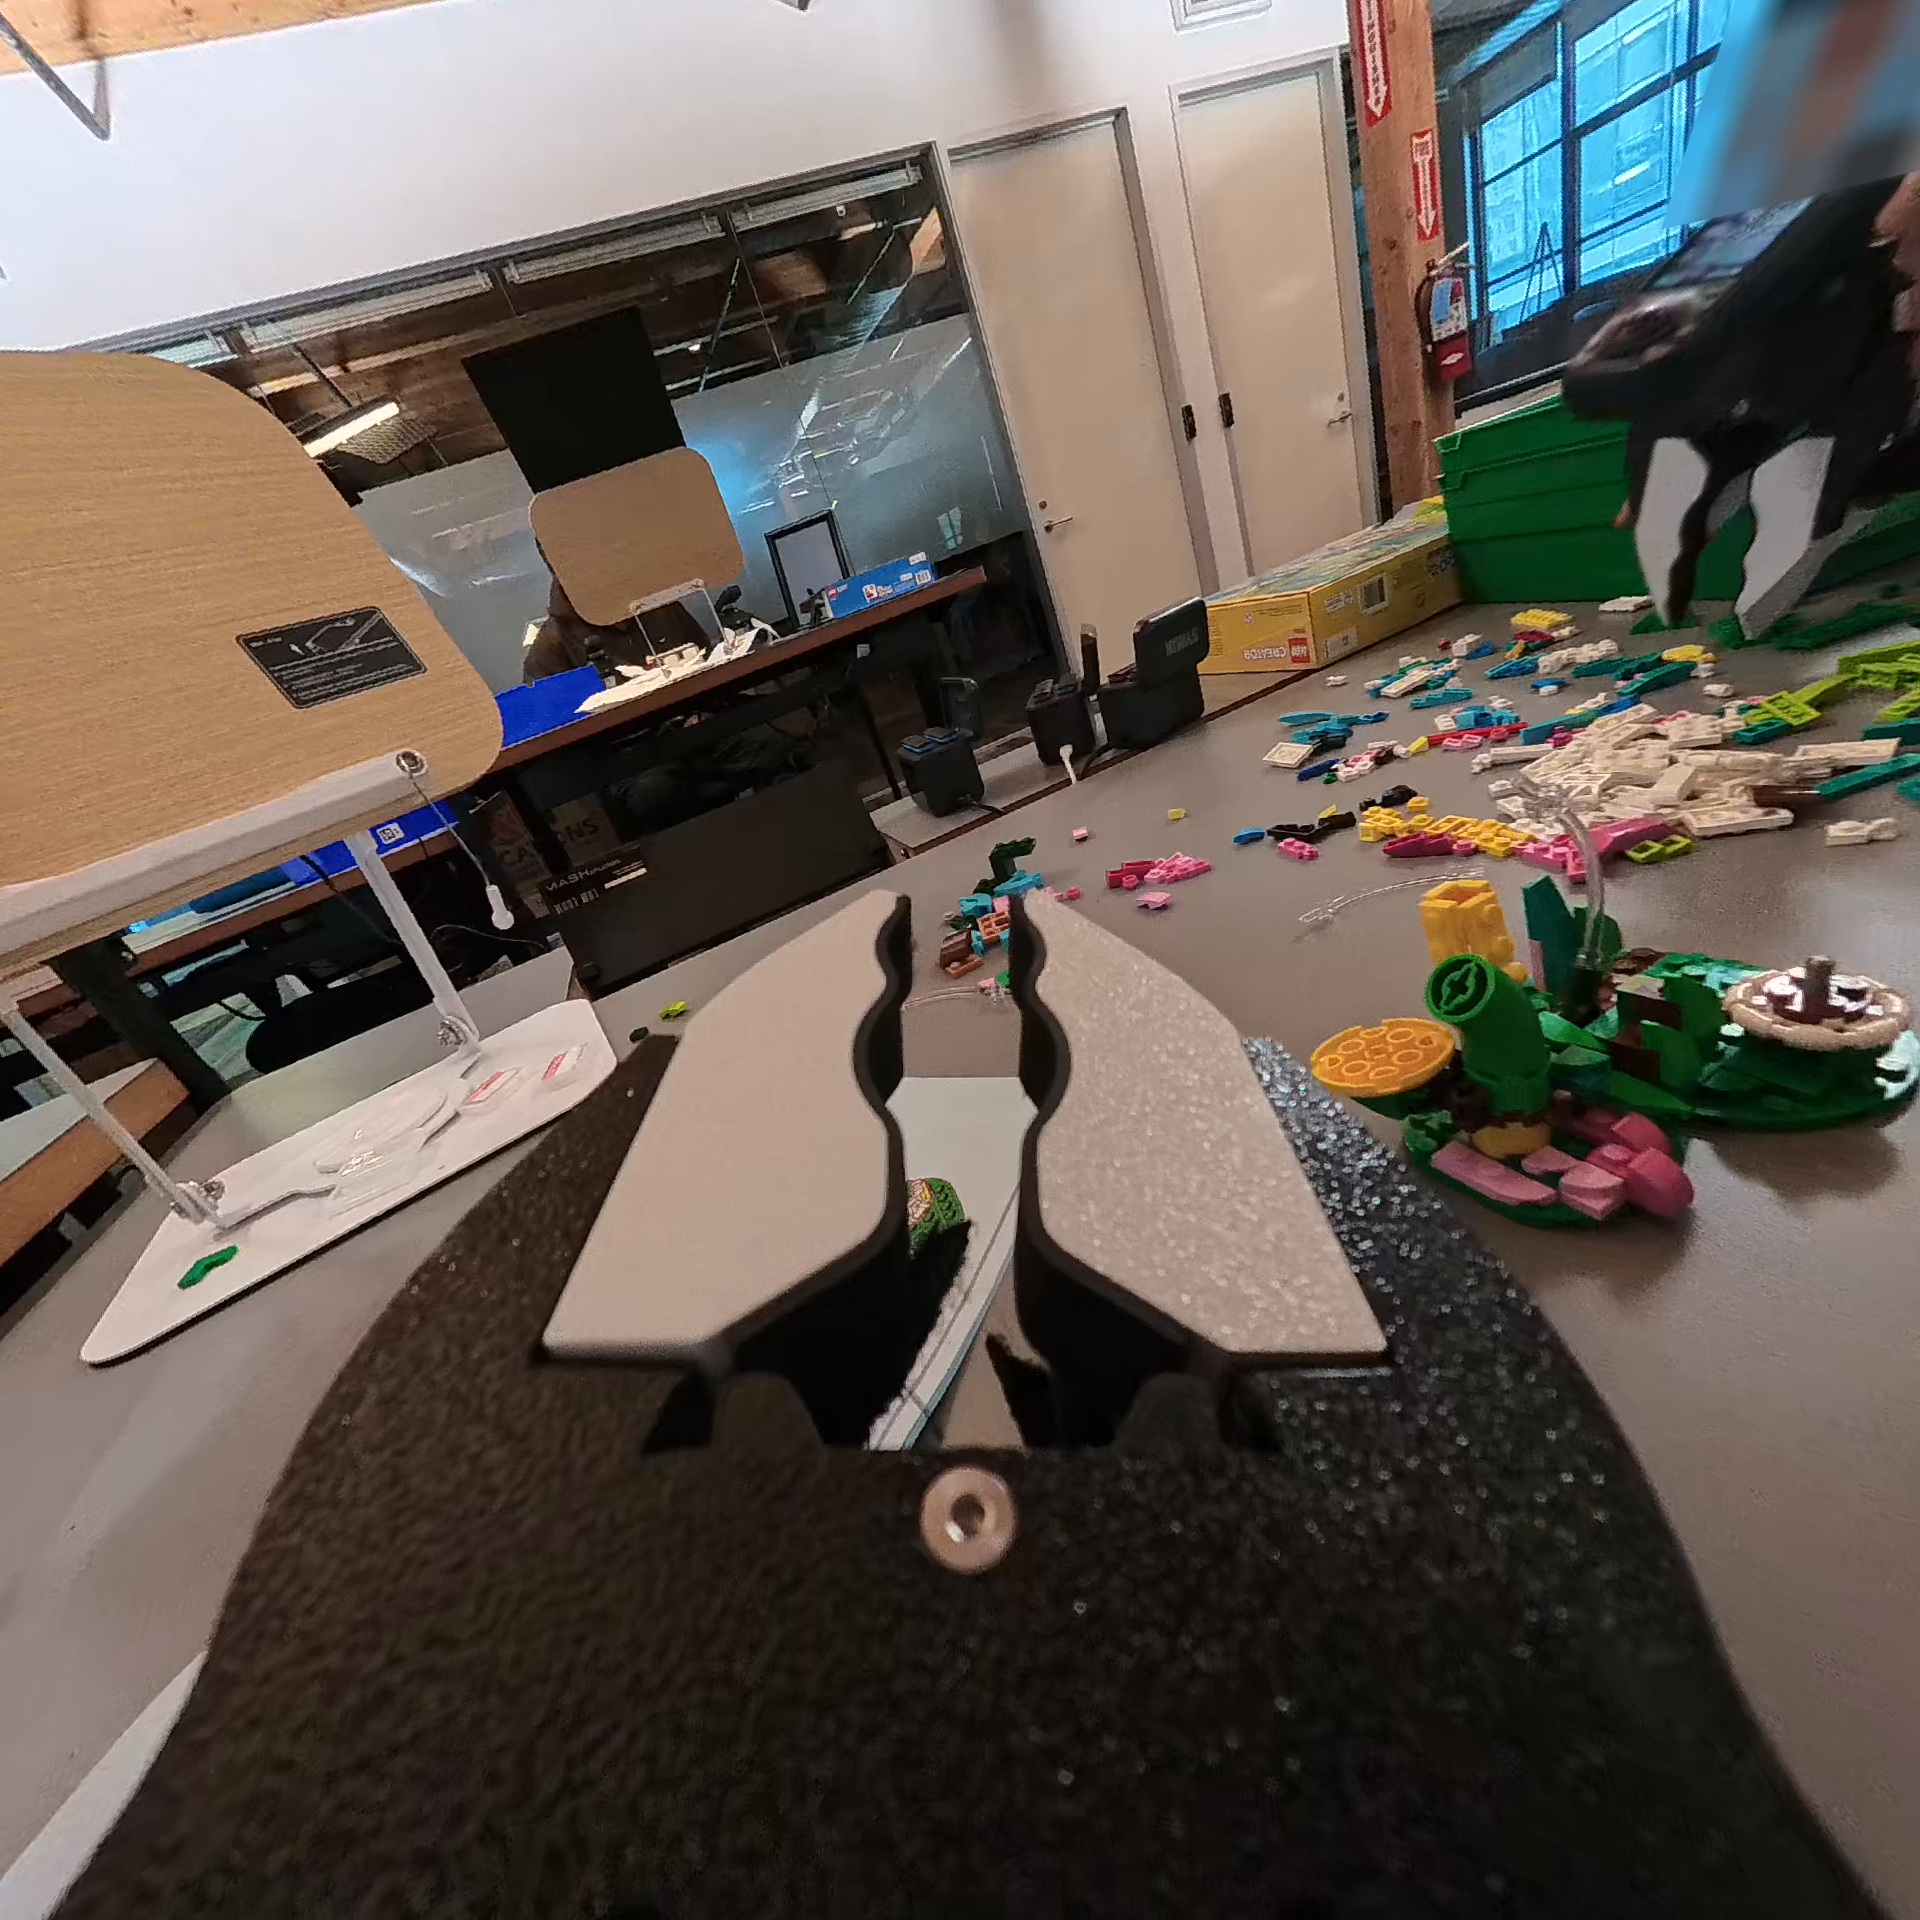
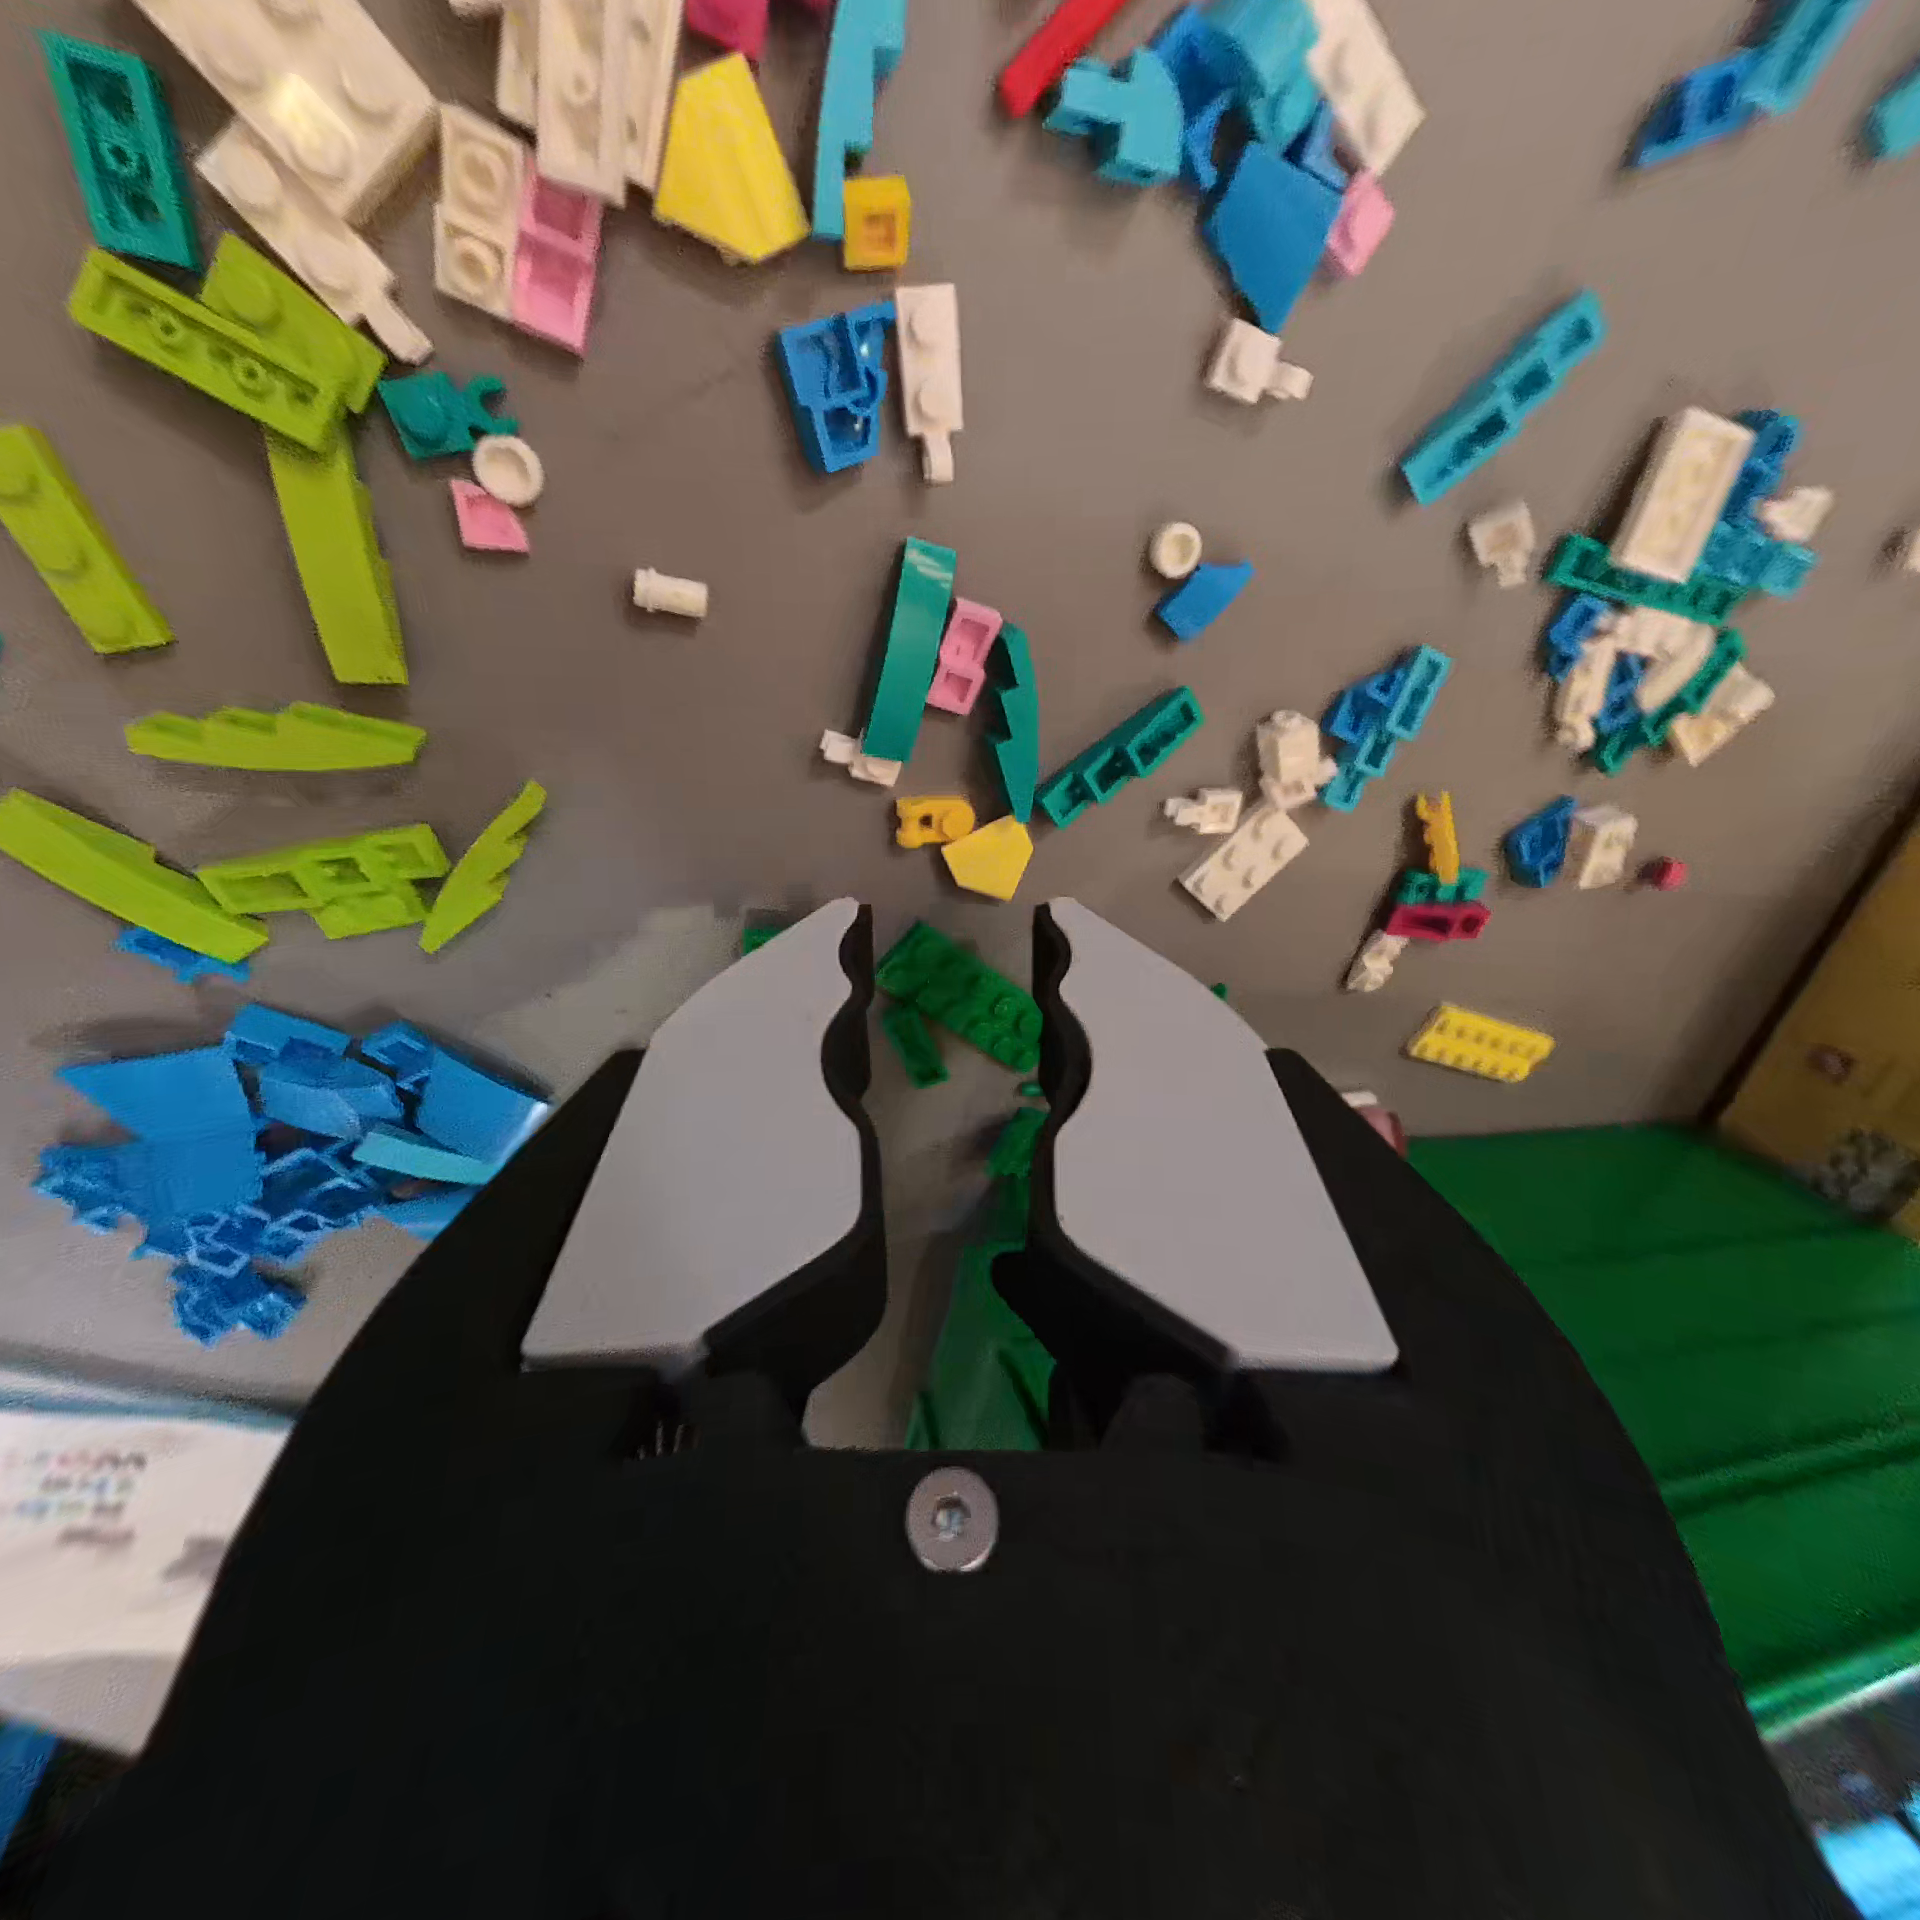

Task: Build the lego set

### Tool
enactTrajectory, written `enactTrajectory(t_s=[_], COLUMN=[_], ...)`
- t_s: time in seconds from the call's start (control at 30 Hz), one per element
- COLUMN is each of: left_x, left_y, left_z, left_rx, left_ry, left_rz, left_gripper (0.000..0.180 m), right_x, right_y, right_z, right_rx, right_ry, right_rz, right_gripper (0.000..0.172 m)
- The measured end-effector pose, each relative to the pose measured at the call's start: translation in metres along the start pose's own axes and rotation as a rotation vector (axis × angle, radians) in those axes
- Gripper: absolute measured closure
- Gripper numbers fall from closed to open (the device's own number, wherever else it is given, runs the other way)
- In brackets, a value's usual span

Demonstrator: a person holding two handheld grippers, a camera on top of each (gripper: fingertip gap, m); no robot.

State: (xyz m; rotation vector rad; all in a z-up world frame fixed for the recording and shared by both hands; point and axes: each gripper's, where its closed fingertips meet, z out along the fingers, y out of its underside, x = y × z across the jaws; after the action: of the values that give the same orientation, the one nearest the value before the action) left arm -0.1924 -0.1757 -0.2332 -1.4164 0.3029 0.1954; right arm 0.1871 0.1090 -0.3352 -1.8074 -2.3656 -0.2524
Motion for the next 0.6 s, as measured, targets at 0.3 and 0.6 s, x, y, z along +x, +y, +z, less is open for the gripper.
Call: enactTrajectory(t_s=[0.3,0.6], left_x=[-0.001,-0.001], left_y=[0.000,-0.001], left_z=[0.000,0.000], left_rx=[-0.001,0.000], left_ry=[0.000,-0.003], left_rz=[-0.003,-0.004], left_gripper=[0.163,0.163], right_x=[0.007,-0.003], right_y=[-0.002,-0.002], right_z=[0.014,0.005], right_rx=[-0.117,-0.088], right_ry=[-0.144,-0.155], right_rz=[-0.061,0.035], right_gripper=[0.147,0.157])
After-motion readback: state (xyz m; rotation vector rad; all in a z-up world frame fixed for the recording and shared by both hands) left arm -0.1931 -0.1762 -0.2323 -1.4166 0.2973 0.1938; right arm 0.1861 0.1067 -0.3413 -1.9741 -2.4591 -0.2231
